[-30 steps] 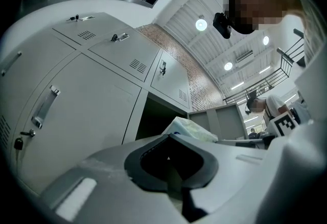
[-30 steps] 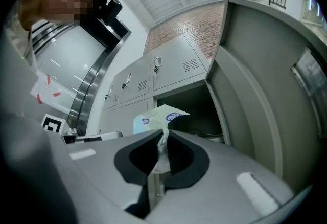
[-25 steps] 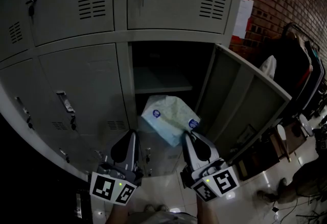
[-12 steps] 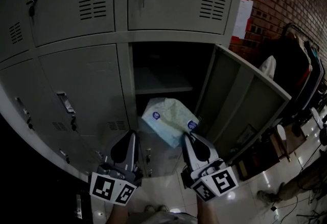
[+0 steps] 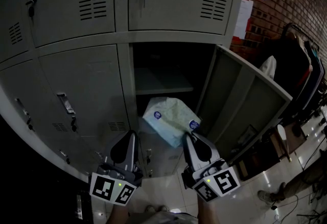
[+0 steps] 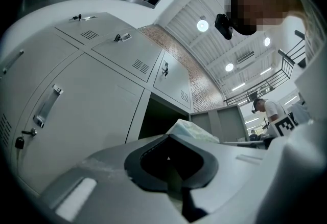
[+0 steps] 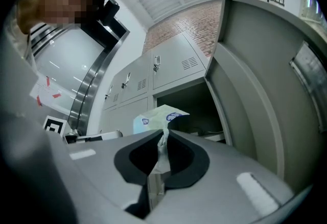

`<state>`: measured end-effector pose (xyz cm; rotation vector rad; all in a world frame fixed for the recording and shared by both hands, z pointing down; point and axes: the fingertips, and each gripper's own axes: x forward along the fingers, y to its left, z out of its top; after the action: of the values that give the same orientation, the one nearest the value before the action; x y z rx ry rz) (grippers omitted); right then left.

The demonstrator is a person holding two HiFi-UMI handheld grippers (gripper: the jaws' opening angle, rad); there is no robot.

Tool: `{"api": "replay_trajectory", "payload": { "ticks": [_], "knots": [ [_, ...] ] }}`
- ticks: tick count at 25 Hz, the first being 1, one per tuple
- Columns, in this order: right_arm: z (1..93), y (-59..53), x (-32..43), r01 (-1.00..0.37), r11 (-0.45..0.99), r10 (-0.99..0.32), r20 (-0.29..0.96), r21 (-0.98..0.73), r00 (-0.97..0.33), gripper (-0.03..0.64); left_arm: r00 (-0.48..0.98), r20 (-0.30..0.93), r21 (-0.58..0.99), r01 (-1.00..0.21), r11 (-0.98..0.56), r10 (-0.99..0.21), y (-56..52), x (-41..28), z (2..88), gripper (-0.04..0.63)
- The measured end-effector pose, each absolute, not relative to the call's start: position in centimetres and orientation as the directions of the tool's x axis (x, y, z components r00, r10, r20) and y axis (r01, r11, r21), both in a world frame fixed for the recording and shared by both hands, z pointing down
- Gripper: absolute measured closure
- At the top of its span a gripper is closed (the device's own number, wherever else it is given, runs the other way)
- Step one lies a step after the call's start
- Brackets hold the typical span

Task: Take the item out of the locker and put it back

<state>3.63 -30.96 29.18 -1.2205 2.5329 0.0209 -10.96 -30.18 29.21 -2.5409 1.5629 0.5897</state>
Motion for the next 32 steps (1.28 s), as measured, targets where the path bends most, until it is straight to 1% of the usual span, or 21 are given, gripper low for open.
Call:
{"api": "replay_trajectory", "payload": {
  "ticks": [4,11,15,17,19,23,25,27,28,30,31,32],
  "knots": [
    [28.8,-31.1,3.4,-0.761,0.637,-0.754,-0.306,-0.122,-0.581,0.604,0.395,-0.374,0.120,-0.876,-0.466,-0.839,-30.4,-11.2,29.3,0.591],
    [30.5,-32.1,3.1,-0.763,0.629,-0.769,-0.270,-0.151,-0.580,0.604,0.380,-0.371,0.113,-0.887,-0.447,-0.847,-31.1,-12.1,29.4,0.592],
    [28.0,-33.7,2.8,-0.751,0.648,-0.742,-0.325,-0.128,-0.586,0.604,0.380,-0.372,0.121,-0.885,-0.451,-0.847,-31.8,-12.3,29.5,0.592],
    [25.4,-36.3,2.6,-0.769,0.633,-0.744,-0.345,-0.089,-0.572,0.604,0.384,-0.372,0.122,-0.882,-0.455,-0.845,-32.1,-12.2,29.5,0.591],
    [23.5,-40.6,2.2,-0.810,0.585,-0.777,-0.304,-0.028,-0.551,0.604,0.387,-0.367,0.124,-0.881,-0.457,-0.846,-32.3,-12.2,29.7,0.592],
    [23.4,-50.0,0.2,-0.854,0.504,-0.851,-0.095,0.131,-0.517,0.604,0.392,-0.362,0.132,-0.876,-0.463,-0.846,-32.8,-12.2,30.0,0.592],
    [24.3,-52.9,-0.7,-0.854,0.489,-0.866,-0.021,0.177,-0.500,0.604,0.387,-0.363,0.138,-0.877,-0.460,-0.848,-33.0,-12.4,30.1,0.592],
    [25.1,-54.4,-1.3,-0.849,0.491,-0.867,0.018,0.193,-0.498,0.596,0.376,-0.363,0.145,-0.881,-0.450,-0.853,-33.2,-12.9,30.2,0.592],
    [25.3,-54.8,-1.6,-0.848,0.495,-0.865,0.021,0.186,-0.501,0.554,0.369,-0.362,0.149,-0.884,-0.444,-0.856,-33.3,-13.3,30.2,0.591],
    [25.3,-55.2,-1.8,-0.853,0.496,-0.865,0.001,0.159,-0.503,0.393,0.356,-0.359,0.157,-0.889,-0.431,-0.863,-33.5,-14.0,30.5,0.592],
    [25.2,-55.2,-1.7,-0.859,0.491,-0.867,-0.016,0.147,-0.498,0.373,0.350,-0.357,0.161,-0.890,-0.426,-0.866,-33.6,-14.3,30.6,0.591],
    [25.1,-55.1,-1.5,-0.864,0.483,-0.870,-0.033,0.140,-0.492,0.373,0.345,-0.356,0.165,-0.892,-0.422,-0.869,-33.7,-14.5,30.7,0.591]
  ]
}}
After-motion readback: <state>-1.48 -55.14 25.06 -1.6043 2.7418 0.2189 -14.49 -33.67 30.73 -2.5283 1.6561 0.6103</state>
